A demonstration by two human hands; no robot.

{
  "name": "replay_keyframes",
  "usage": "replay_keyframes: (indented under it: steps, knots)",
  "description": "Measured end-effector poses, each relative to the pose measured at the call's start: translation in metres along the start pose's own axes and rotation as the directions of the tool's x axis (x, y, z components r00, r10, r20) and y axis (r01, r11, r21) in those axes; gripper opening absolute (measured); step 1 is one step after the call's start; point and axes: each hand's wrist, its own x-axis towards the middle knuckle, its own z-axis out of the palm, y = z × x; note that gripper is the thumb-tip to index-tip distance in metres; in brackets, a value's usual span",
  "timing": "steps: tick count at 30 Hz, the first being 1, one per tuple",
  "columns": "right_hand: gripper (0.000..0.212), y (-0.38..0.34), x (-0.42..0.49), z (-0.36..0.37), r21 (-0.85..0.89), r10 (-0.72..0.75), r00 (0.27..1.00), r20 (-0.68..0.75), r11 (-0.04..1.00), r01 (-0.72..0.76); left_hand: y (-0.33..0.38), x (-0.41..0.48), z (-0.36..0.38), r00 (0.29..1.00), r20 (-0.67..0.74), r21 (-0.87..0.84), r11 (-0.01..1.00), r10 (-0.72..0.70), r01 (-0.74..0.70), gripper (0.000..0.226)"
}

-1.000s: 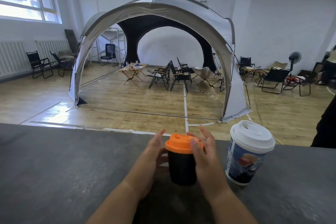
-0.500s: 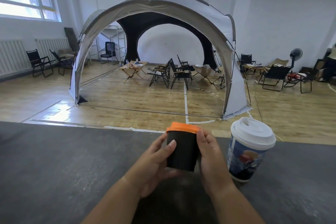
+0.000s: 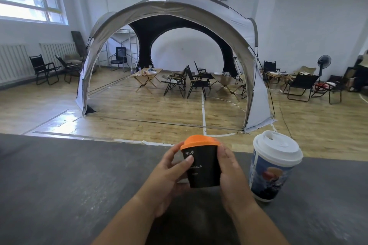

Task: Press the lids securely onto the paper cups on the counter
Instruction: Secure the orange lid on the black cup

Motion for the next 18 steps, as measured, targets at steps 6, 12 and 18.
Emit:
replay_keyframes:
  steps: [6, 12, 18]
  knots:
    - [0.064, -0.0001, -0.001, 0.0011, -0.081, -0.062, 0.998, -0.001, 0.995, 0.062, 0.001, -0.0002, -0.0003, 0.998, 0.05, 0.009, 0.999, -0.036, 0.035, 0.052]
    - [0.075, 0.002, -0.0028, 0.0052, -0.042, -0.032, 0.999, 0.012, 0.999, 0.033, 0.0024, -0.0003, 0.0011, 0.999, -0.014, -0.03, 0.999, 0.029, -0.029, 0.069]
    - [0.054, 0.001, 0.001, -0.0001, -0.111, -0.069, 0.996, -0.049, 0.992, 0.064, 0.0018, -0.0022, 0.0012, 0.997, 0.07, -0.038, 0.998, -0.044, 0.047, 0.056]
